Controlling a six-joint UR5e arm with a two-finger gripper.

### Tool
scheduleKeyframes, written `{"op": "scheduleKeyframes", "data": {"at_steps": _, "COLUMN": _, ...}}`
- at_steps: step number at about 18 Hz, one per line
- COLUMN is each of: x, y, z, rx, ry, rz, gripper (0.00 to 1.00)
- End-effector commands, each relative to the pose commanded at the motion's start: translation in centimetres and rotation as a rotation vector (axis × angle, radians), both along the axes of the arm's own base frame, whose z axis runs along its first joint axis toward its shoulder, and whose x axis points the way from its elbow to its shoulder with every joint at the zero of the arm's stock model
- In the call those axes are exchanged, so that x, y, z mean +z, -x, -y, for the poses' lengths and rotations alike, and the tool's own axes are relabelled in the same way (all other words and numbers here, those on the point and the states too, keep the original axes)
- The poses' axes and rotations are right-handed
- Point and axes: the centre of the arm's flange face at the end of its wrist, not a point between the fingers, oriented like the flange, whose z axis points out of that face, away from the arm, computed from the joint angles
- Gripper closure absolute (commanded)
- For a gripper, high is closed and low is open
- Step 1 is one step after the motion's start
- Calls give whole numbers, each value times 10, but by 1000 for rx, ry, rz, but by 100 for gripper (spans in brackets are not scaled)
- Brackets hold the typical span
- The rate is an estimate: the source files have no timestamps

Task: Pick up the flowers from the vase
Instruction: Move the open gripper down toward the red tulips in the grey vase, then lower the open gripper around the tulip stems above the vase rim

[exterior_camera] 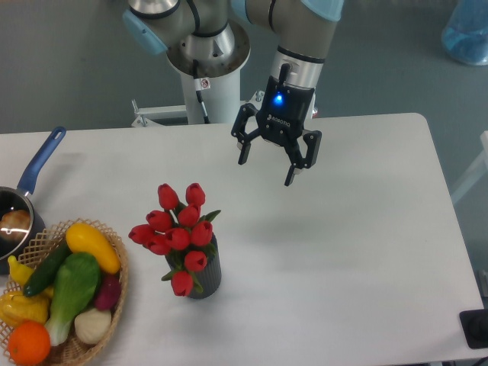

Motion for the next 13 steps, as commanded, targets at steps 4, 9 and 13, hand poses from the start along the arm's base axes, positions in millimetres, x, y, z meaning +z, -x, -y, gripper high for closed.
{"op": "scheduleKeyframes", "data": {"at_steps": 4, "x": -6, "y": -4, "z": -7, "rx": -28, "ry": -63, "rz": 55, "gripper": 0}}
{"op": "scheduleKeyframes", "data": {"at_steps": 9, "x": -27, "y": -4, "z": -21, "rx": -63, "ry": -86, "rz": 114, "gripper": 0}}
{"op": "scheduleKeyframes", "data": {"at_steps": 13, "x": -36, "y": -2, "z": -29, "rx": -83, "ry": -124, "rz": 139, "gripper": 0}}
